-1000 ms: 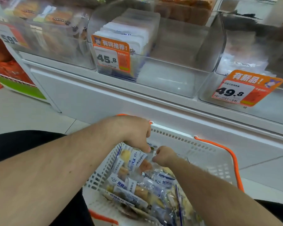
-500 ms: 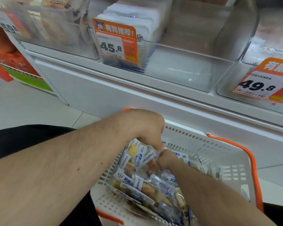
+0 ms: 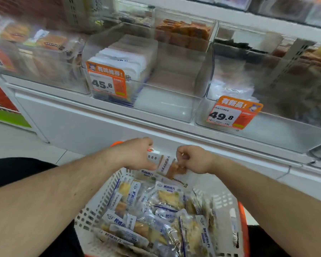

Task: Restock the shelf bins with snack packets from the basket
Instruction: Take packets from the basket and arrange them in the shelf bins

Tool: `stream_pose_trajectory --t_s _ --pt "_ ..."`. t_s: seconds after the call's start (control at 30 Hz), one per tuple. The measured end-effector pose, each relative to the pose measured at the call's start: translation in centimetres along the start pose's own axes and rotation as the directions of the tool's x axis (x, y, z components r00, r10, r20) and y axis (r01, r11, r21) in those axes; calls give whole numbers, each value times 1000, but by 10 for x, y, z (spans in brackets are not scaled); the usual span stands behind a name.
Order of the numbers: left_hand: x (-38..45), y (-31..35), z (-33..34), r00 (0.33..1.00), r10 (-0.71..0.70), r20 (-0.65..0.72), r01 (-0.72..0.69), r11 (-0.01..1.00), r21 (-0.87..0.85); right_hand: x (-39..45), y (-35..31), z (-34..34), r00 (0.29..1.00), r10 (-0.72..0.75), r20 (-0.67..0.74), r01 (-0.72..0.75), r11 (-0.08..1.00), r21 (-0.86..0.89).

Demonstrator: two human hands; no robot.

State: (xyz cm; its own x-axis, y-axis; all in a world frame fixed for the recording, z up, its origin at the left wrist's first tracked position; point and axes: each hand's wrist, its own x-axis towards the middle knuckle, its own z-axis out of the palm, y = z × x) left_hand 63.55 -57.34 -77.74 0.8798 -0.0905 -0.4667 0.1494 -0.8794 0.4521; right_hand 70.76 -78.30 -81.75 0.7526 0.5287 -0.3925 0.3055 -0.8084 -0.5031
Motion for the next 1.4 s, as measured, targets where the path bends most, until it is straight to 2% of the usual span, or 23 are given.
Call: stream_pose_trajectory --t_s 0.17,0.27,0.33,0.47,0.6,0.67,0.7,0.73,0.8,0.9,0.97,1.03,1.1,1.17,1.27,1.33,1.4 --pt "-1 17 0 994 41 -101 -70 951 -301 -42 -19 -51 995 -94 -43 97 993 63" --pt "-1 37 -1 977 128 -172 -202 821 -534 -58 -28 -74 984 -149 -95 155 986 64" --pt "-2 54 -3 956 183 -229 -288 730 -620 -66 -30 -87 975 -171 -142 185 978 94" --pt "3 80 -12 917 215 -336 -389 668 -634 -75 -25 -109 947 -168 -273 205 972 111" --pt "10 105 -28 871 225 -437 -472 628 -619 -92 -20 -136 887 -101 -450 232 941 246" --pt "12 121 -40 839 234 -492 -523 601 -605 -100 -14 -151 817 -23 -576 310 860 405" --pt "13 130 -46 822 238 -517 -546 586 -598 -103 -9 -158 782 34 -622 364 785 501" --pt "14 139 -52 808 240 -538 -565 573 -593 -107 -6 -163 766 86 -637 411 697 587" --pt "16 157 -63 791 244 -561 -589 551 -591 -111 2 -170 781 128 -611 443 577 686" --pt "23 181 -74 778 273 -565 -609 546 -575 -110 14 -174 825 112 -554 408 562 720" --pt "30 192 -79 759 317 -568 -629 582 -515 -109 21 -178 818 124 -562 377 623 686" --pt "38 197 -85 730 397 -557 -644 673 -364 -110 28 -185 767 152 -624 380 675 632" --pt "43 198 -94 723 504 -473 -595 802 -54 -112 36 -194 683 203 -702 423 673 606" --pt "52 196 -105 751 550 -365 -510 835 208 -113 45 -201 618 266 -740 481 616 623" --pt "67 196 -118 823 511 -249 -364 811 458 -106 57 -206 574 342 -744 507 565 651" --pt "75 201 -122 857 496 -139 -301 701 647 -99 62 -207 561 373 -739 500 558 662" --pt "84 206 -122 882 469 -40 -295 617 730 -93 65 -207 560 400 -726 492 545 679"
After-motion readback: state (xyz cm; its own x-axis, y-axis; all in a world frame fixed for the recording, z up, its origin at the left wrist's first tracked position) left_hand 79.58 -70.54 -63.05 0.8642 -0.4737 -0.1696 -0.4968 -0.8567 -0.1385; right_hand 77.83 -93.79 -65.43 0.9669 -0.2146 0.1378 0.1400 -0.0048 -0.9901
